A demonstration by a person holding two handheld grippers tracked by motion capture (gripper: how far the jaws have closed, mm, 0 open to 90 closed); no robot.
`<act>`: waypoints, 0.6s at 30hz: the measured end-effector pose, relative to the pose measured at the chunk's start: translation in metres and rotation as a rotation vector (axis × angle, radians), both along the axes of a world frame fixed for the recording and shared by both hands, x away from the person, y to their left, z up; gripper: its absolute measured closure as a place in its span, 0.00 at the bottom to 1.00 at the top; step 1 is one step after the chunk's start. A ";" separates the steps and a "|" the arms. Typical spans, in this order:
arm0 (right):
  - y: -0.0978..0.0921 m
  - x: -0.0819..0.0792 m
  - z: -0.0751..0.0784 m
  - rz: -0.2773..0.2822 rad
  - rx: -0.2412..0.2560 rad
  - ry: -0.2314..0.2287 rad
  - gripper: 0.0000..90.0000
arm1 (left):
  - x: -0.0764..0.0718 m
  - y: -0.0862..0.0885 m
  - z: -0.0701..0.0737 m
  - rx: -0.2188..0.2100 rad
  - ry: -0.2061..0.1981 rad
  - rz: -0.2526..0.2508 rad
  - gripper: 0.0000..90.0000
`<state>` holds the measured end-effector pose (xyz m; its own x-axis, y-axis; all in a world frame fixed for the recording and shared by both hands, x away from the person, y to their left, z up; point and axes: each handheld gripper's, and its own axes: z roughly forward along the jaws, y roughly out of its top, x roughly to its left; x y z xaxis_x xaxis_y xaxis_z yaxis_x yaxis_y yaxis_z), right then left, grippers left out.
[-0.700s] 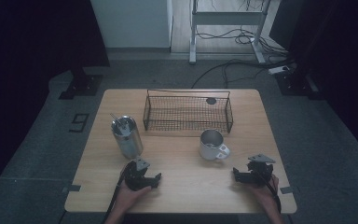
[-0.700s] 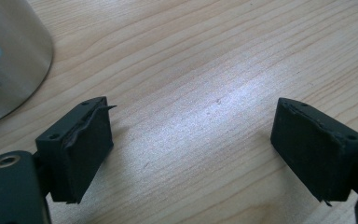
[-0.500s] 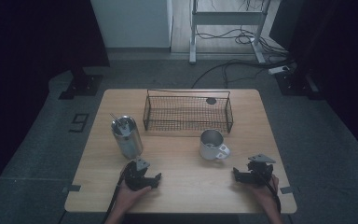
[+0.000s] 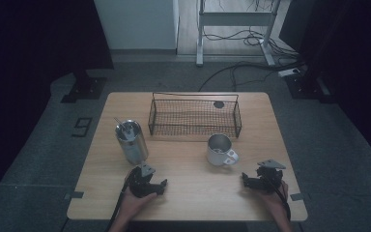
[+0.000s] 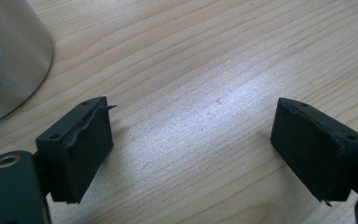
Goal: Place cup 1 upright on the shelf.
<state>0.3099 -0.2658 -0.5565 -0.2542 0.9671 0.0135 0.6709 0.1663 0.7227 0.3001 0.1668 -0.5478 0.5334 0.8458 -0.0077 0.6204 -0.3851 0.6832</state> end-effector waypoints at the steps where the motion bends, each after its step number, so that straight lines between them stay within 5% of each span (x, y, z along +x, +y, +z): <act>1: 0.000 0.000 0.000 0.000 0.000 0.000 0.03 | 0.000 0.000 0.000 0.000 0.000 0.000 0.14; 18: 0.000 0.000 0.000 0.001 0.001 0.000 0.03 | -0.001 0.005 0.001 -0.015 -0.003 -0.014 0.16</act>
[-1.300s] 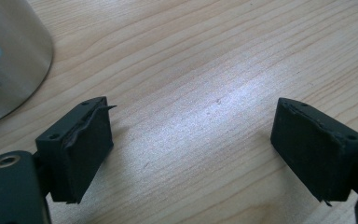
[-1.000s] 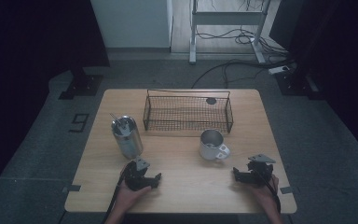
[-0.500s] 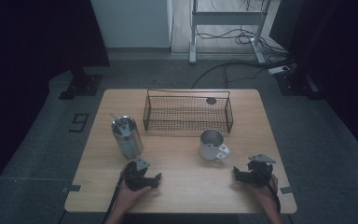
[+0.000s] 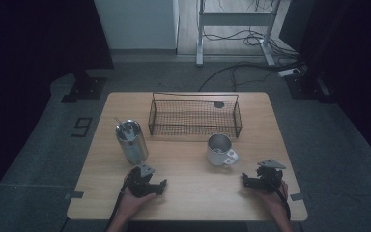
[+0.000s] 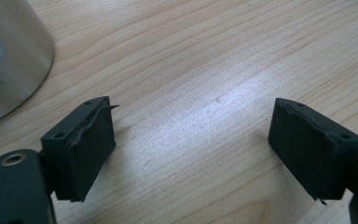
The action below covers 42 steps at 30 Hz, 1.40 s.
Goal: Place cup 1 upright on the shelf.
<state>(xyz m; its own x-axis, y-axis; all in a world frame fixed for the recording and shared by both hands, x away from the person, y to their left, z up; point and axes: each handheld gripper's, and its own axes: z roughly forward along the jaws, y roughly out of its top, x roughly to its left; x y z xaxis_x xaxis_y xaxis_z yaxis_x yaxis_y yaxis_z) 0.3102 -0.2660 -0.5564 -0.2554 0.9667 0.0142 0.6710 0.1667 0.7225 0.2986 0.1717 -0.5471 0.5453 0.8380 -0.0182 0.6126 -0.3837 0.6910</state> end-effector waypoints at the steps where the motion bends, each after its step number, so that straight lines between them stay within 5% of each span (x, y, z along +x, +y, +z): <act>1: 0.000 0.000 0.000 0.000 0.000 0.000 0.03 | -0.001 0.002 0.000 0.000 -0.009 -0.003 0.16; 9: 0.000 0.000 0.000 0.003 0.000 0.000 0.03 | -0.007 0.019 0.018 -0.048 -0.076 -0.011 0.17; 42: 0.000 0.000 0.000 0.001 0.000 -0.001 0.03 | -0.015 0.077 0.057 -0.119 -0.125 0.107 0.17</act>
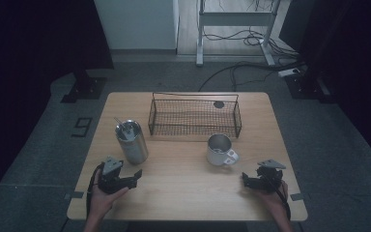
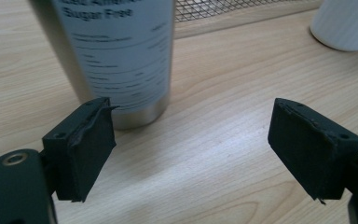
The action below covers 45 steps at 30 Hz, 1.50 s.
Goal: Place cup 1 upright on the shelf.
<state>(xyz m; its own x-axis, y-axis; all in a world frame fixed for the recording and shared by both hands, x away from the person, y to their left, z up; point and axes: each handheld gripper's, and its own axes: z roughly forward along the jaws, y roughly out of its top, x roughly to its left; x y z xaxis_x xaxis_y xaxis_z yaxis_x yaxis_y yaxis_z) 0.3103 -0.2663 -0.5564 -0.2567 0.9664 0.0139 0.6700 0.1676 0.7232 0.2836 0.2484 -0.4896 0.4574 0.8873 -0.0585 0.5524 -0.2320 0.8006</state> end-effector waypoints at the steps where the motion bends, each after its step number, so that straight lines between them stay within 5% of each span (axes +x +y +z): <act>1: 0.000 0.000 0.000 0.000 0.000 0.000 0.03 | 0.000 0.002 0.001 -0.003 0.000 0.003 0.17; 18: 0.000 0.000 0.000 -0.005 0.000 0.000 0.04 | 0.005 0.027 0.004 -0.037 0.000 0.093 0.14; 45: -0.001 0.002 0.000 0.006 0.002 -0.001 0.04 | 0.034 0.031 0.006 -0.076 0.004 0.128 0.10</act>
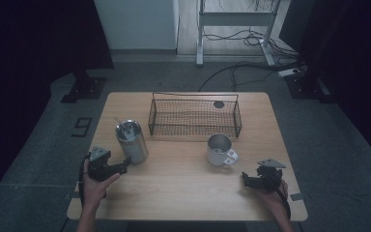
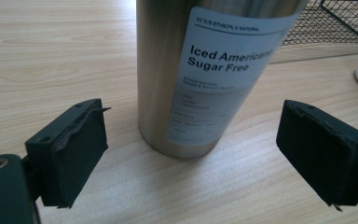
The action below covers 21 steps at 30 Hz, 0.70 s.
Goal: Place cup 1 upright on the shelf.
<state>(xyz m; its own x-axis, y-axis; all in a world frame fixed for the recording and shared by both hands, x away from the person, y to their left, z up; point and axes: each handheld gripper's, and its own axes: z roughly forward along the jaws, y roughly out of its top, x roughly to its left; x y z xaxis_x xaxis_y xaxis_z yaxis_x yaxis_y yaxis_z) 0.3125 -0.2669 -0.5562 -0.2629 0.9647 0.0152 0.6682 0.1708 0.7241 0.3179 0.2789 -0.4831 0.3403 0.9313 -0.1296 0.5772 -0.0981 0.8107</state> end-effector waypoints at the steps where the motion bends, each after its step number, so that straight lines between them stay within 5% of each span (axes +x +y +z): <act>1: 0.000 0.000 0.000 0.000 0.000 0.000 0.04 | 0.002 0.000 0.000 0.002 0.003 0.002 0.09; 21: 0.000 0.000 0.000 0.000 -0.001 -0.001 0.04 | 0.018 -0.004 0.010 0.007 0.000 -0.031 0.05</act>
